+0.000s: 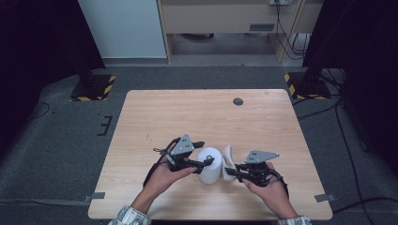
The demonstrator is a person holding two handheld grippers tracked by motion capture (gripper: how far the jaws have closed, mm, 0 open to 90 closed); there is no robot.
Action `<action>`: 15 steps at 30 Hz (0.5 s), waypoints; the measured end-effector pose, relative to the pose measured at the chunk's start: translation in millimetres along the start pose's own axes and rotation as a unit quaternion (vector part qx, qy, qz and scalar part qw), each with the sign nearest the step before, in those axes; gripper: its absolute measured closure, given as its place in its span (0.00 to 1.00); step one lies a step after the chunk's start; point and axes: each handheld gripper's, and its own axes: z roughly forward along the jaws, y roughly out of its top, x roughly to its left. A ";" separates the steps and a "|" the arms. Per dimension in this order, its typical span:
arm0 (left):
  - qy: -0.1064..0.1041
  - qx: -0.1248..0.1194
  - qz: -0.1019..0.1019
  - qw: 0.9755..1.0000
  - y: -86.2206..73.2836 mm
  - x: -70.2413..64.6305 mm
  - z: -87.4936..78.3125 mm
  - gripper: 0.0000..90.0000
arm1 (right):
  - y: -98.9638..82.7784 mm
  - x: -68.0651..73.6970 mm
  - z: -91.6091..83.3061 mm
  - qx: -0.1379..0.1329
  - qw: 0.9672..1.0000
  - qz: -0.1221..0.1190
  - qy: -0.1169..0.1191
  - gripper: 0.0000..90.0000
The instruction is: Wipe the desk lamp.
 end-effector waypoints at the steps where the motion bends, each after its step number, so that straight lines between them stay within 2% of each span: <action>1: -0.001 -0.001 -0.003 1.000 -0.2 0.4 0.5 0.31 | 0.6 0.6 -0.5 -0.003 1.000 0.001 0.003 0.85; 4: -0.004 0.002 -0.018 1.000 -0.4 3.3 1.8 0.30 | 1.8 2.6 -2.0 -0.006 1.000 0.001 0.007 0.85; 9: -0.033 0.008 -0.052 0.998 -1.5 7.6 5.0 0.30 | 5.3 10.0 -6.9 -0.024 1.000 0.001 0.012 0.85; 12: -0.039 0.008 -0.056 0.998 -1.9 7.6 5.5 0.30 | 9.1 17.3 -11.5 -0.046 0.999 -0.004 0.024 0.85; 15: -0.040 0.007 -0.058 0.997 -2.3 8.3 5.7 0.30 | 10.1 23.1 -8.2 -0.042 0.999 -0.015 0.020 0.85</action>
